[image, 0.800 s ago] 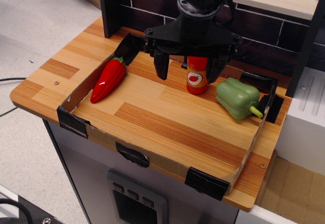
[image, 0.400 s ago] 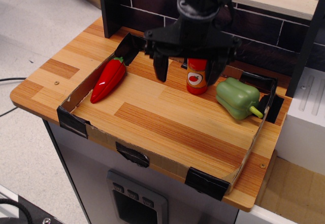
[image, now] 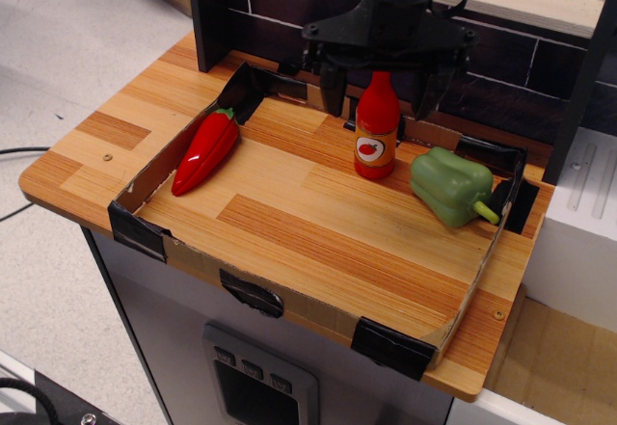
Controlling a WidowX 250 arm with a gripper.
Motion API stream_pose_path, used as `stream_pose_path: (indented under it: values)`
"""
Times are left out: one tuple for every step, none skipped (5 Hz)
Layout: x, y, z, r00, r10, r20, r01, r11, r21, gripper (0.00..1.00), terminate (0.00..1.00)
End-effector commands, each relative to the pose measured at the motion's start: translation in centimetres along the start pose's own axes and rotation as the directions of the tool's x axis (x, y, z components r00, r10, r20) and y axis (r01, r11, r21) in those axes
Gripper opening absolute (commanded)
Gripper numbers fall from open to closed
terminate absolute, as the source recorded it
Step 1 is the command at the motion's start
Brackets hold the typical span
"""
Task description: Topple hot sauce bottle
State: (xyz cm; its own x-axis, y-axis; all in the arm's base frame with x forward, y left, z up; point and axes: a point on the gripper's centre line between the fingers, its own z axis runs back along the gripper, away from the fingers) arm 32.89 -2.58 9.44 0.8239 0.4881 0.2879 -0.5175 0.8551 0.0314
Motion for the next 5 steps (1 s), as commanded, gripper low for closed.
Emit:
stream_pose_path:
  values:
    - [3.2, -1.5, 0.8, 0.997, 0.036, 0.073, -0.033, 0.999, -0.044, 1.00, 0.00]
    - [4.1, -1.8, 0.9, 0.993, 0.054, 0.108, -0.050, 0.998, -0.036, 1.00, 0.00]
    - [4.4, -1.9, 0.2, 0.991, 0.068, 0.116, -0.066, 0.997, -0.027, 1.00, 0.00]
    - [4.3, -1.7, 0.2, 0.990, 0.084, 0.113, -0.082, 0.996, -0.024, 0.00, 0.00]
    - [4.0, -1.5, 0.0, 0.990, 0.086, 0.116, -0.083, 0.996, -0.028, 0.00, 0.00]
